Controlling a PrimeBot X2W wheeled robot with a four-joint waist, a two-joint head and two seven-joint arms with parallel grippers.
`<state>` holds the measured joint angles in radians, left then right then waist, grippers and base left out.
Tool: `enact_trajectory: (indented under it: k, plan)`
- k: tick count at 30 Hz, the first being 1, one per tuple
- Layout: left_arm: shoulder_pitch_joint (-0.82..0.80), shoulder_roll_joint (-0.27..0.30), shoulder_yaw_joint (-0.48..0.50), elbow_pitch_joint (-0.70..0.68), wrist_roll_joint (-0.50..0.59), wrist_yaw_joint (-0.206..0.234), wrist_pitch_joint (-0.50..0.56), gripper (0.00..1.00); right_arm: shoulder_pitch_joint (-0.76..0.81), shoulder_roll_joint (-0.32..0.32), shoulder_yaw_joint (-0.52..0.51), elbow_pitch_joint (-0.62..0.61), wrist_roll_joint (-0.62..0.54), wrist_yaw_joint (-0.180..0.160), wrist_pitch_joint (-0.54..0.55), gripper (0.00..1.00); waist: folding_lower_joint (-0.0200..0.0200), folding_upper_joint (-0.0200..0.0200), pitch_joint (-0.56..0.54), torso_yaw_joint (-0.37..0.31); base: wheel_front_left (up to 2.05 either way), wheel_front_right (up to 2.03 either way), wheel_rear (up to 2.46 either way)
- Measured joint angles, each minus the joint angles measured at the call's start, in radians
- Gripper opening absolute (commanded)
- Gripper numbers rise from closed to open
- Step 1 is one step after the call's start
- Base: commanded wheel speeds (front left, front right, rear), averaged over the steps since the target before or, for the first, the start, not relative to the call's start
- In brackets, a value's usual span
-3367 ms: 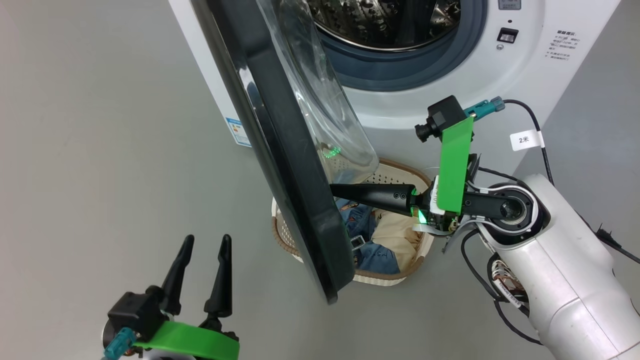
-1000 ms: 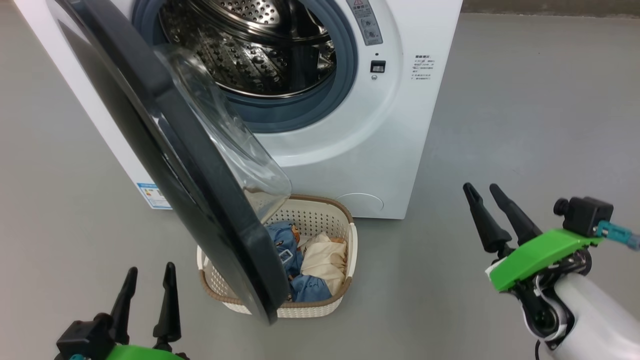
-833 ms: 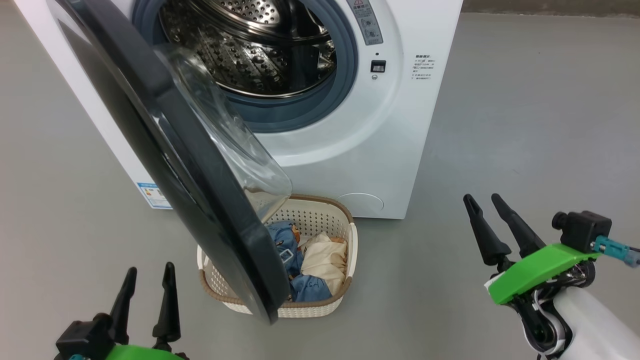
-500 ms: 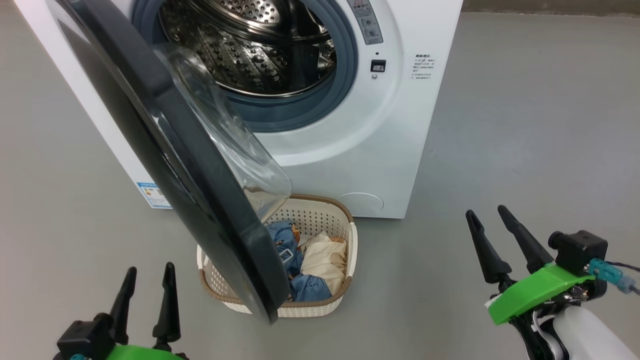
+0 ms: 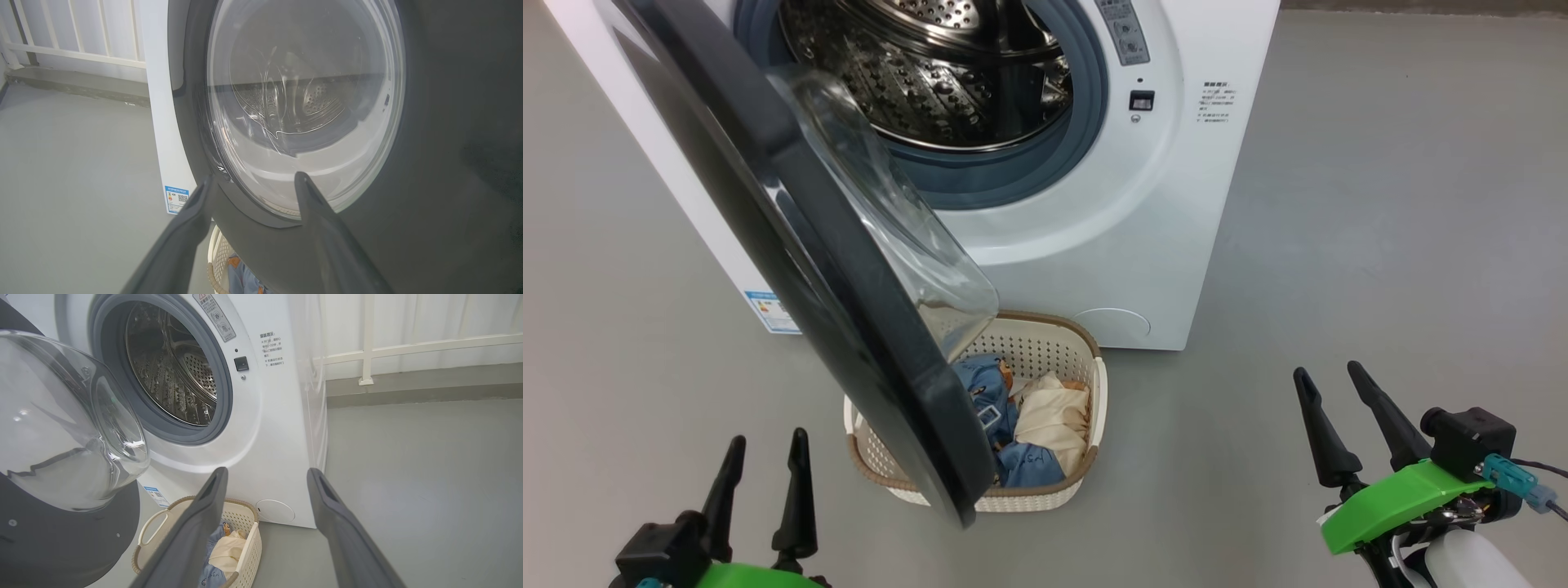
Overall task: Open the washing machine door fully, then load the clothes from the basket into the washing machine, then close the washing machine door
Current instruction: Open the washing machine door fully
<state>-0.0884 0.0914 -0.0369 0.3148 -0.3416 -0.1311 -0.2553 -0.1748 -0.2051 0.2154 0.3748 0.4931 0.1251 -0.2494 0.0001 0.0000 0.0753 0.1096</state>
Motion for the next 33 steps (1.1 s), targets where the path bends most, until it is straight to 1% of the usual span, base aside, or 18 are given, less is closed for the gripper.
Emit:
enact_trajectory:
  k: [7,8,9,10,13,16,20,23,26,27,28,30,33]
  plan:
    - [-0.002,0.0,0.007,0.0,0.0,0.0,0.0,1.0,0.0,0.004,-0.003,0.003,-0.012,0.0,0.0,1.0,-0.0001,0.0,0.003,0.002,0.0,0.0,0.0]
    - [-0.003,-0.001,0.008,0.0,0.0,0.0,0.0,0.45,0.001,0.004,-0.004,0.003,-0.017,0.0,0.0,1.0,-0.0001,0.0,0.003,0.003,0.0,0.0,0.0]
    - [-0.007,-0.002,0.012,-0.001,0.0,0.0,0.0,0.09,0.001,0.004,-0.004,0.002,-0.021,0.0,0.0,1.0,0.0,0.0,0.001,0.004,0.0,0.0,0.0]
    - [-0.01,-0.003,0.017,-0.004,0.0,0.0,0.0,0.0,0.002,0.004,-0.004,0.002,-0.021,0.0,0.0,1.0,0.0,0.0,0.0,0.004,0.0,0.0,0.0]
    - [-0.011,-0.008,0.033,-0.04,0.0,0.0,0.0,0.0,0.005,0.004,-0.005,0.001,-0.021,0.0,0.0,1.0,-0.0001,0.0,-0.005,0.009,0.0,0.0,0.0]
    - [-0.012,-0.008,0.054,-0.105,0.001,0.0,0.0,0.0,0.007,0.004,-0.008,-0.001,-0.021,0.0,0.0,1.0,-0.0001,0.0,-0.009,0.015,0.0,0.0,0.0]
    - [-0.013,-0.013,0.058,-0.25,0.026,0.0,0.0,0.0,0.016,0.004,-0.008,-0.004,-0.021,0.0,0.0,1.0,-0.0001,0.0,-0.013,0.02,0.0,0.0,0.0]
    - [-0.012,-0.019,0.028,-0.383,0.044,0.001,0.0,0.0,0.019,0.004,-0.01,-0.006,-0.026,0.0,0.0,1.0,0.0,0.0,-0.015,0.02,0.0,0.0,0.0]
    - [-0.012,-0.027,-0.03,-0.524,0.056,0.006,0.012,0.0,0.019,0.004,-0.01,-0.008,-0.028,0.0,0.0,1.0,0.0,0.0,-0.015,0.019,0.0,0.0,0.0]
    - [-0.01,-0.031,-0.104,-0.636,0.07,0.009,0.066,0.0,0.019,0.004,-0.011,-0.01,-0.031,0.0,0.0,1.0,-0.0001,0.0,-0.012,0.015,0.0,0.0,0.0]
    - [-0.008,-0.032,-0.191,-0.701,0.076,0.009,0.123,0.0,0.019,0.004,-0.01,-0.012,-0.032,0.0,0.0,1.0,-0.0001,0.0,-0.008,0.01,0.0,0.0,0.0]
    - [-0.008,-0.034,-0.247,-0.716,0.075,0.009,0.151,0.0,0.019,0.004,-0.011,-0.013,-0.032,0.0,0.0,1.0,0.0,0.0,-0.004,0.006,0.0,0.0,0.0]
    - [-0.001,-0.037,-0.312,-0.704,0.057,0.009,0.18,0.0,0.019,0.004,-0.011,-0.015,-0.032,0.0,0.0,1.0,-0.0001,0.0,0.002,-0.001,0.0,0.0,0.0]
